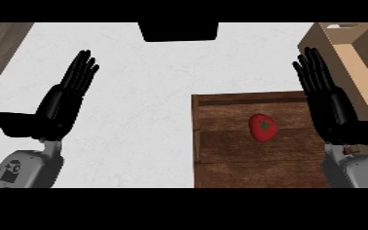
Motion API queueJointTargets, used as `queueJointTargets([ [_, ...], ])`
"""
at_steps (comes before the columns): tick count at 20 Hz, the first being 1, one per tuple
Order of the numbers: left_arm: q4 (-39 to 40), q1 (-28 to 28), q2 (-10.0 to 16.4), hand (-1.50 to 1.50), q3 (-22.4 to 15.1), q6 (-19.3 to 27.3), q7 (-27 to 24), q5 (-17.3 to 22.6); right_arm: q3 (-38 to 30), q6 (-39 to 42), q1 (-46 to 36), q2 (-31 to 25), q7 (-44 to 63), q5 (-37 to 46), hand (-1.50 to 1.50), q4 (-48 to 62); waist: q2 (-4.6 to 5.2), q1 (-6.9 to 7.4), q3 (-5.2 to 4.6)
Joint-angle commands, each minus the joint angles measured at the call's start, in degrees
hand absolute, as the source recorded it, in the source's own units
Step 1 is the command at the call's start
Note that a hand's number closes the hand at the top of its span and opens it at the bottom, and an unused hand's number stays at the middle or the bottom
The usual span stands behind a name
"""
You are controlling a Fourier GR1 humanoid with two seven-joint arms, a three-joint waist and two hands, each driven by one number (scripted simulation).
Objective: Pick the tomato from the tray and place it in the cardboard box
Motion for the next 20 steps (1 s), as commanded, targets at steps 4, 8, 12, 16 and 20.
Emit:
queueJointTargets([
  [4,-1.8,3.4,-1.8,0.00,2.8,7.0,4.4,-0.7,-16.4,4.5,2.5,-6.3,-0.9,-10.0,1.50,7.6,0.64,0.84,-1.47],
  [8,0.6,3.3,-4.3,0.00,2.4,8.7,7.5,0.9,-12.8,2.7,7.3,-18.0,0.9,6.0,1.50,16.9,1.65,1.39,-1.55],
  [12,-4.0,4.5,-2.3,0.00,4.5,9.9,12.1,0.9,-14.4,0.1,4.2,-10.9,-13.4,8.4,-1.50,22.7,0.74,1.48,-1.51],
  [16,-6.5,5.3,-4.8,0.00,2.0,12.5,13.2,-1.6,-13.7,10.4,4.9,-18.6,-16.2,9.8,-1.50,22.2,0.64,1.13,-1.54],
  [20,-6.0,6.6,-4.7,0.00,2.6,11.6,11.9,-1.2,-10.0,17.0,5.0,-29.1,-6.7,13.4,-1.50,15.0,0.45,0.74,-1.73],
])
